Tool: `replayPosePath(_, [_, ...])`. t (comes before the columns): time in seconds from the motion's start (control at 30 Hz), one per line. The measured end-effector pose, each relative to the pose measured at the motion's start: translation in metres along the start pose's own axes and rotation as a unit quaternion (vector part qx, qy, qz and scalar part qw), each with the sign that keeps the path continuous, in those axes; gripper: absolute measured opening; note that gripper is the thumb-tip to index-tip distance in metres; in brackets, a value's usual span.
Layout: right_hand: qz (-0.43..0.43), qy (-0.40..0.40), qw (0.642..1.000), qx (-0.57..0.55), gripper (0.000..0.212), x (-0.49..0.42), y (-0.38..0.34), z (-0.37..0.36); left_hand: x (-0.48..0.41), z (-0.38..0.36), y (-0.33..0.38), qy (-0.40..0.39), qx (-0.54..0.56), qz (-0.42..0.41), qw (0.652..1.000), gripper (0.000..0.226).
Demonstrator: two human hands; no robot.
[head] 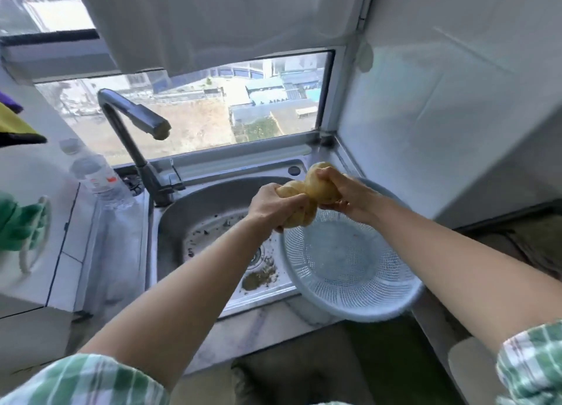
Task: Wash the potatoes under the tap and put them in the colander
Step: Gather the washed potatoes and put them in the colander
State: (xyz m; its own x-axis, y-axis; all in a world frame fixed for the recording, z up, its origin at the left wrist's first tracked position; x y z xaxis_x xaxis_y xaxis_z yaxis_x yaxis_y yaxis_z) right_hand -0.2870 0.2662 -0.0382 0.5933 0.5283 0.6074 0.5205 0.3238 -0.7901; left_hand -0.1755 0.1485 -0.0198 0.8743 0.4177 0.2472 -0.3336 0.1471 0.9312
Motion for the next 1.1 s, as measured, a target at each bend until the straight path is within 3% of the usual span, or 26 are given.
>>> replayPosePath(0.07, [-0.014, 0.025, 1.0, -0.01, 0.072, 0.004, 0.014, 0.036, -0.004, -0.035, 0.0, -0.018, -0.007, 0.012, 1.0, 0.034])
replayPosePath(0.17, [-0.049, 0.06, 0.996, -0.035, 0.051, 0.002, 0.048, 0.075, -0.012, -0.079, -0.016, -0.047, -0.011, 0.04, 0.998, 0.023])
replayPosePath(0.27, [-0.089, 0.085, 0.99, -0.065, 0.081, -0.006, 0.084, 0.096, -0.016, -0.106, -0.043, -0.065, -0.004, 0.085, 0.994, 0.026])
replayPosePath(0.37, [-0.109, 0.101, 0.987, -0.054, 0.11, -0.024, 0.111, 0.109, -0.019, -0.117, -0.06, -0.058, 0.009, 0.11, 0.992, 0.06])
replayPosePath(0.43, [-0.105, 0.099, 0.988, -0.058, 0.111, -0.035, 0.12, 0.114, -0.024, -0.119, -0.065, -0.048, 0.009, 0.107, 0.993, 0.077])
replayPosePath(0.6, [-0.119, 0.088, 0.988, -0.052, 0.106, -0.031, 0.115, 0.111, -0.027, -0.12, -0.064, -0.067, -0.022, 0.103, 0.992, 0.088])
replayPosePath(0.83, [-0.161, 0.129, 0.967, 0.15, 0.083, -0.002, 0.104, 0.128, -0.025, -0.108, -0.076, -0.097, -0.194, 0.149, 0.965, 0.104])
replayPosePath(1.0, [-0.179, 0.122, 0.919, 0.33, 0.07, 0.017, 0.103, 0.128, -0.007, -0.11, -0.075, -0.137, -0.359, 0.121, 0.915, 0.115])
replayPosePath(1.1, [-0.174, 0.127, 0.884, 0.414, 0.068, 0.02, 0.107, 0.124, -0.002, -0.119, -0.073, -0.148, -0.419, 0.089, 0.891, 0.11])
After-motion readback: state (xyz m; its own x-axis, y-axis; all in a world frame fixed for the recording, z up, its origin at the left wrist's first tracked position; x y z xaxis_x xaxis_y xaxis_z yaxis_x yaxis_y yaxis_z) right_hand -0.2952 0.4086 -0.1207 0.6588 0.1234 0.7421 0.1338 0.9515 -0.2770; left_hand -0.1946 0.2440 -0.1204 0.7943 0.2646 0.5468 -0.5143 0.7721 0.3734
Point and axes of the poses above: each hand's wrist, its own x-axis away from the middle knuckle, its own z-axis out of the back of the hand, y = z × x, the point moved 9 cm from there along -x, towards the middle knuckle, and after that the axes turned 9 degrees about -z, right-handed, at the moved point
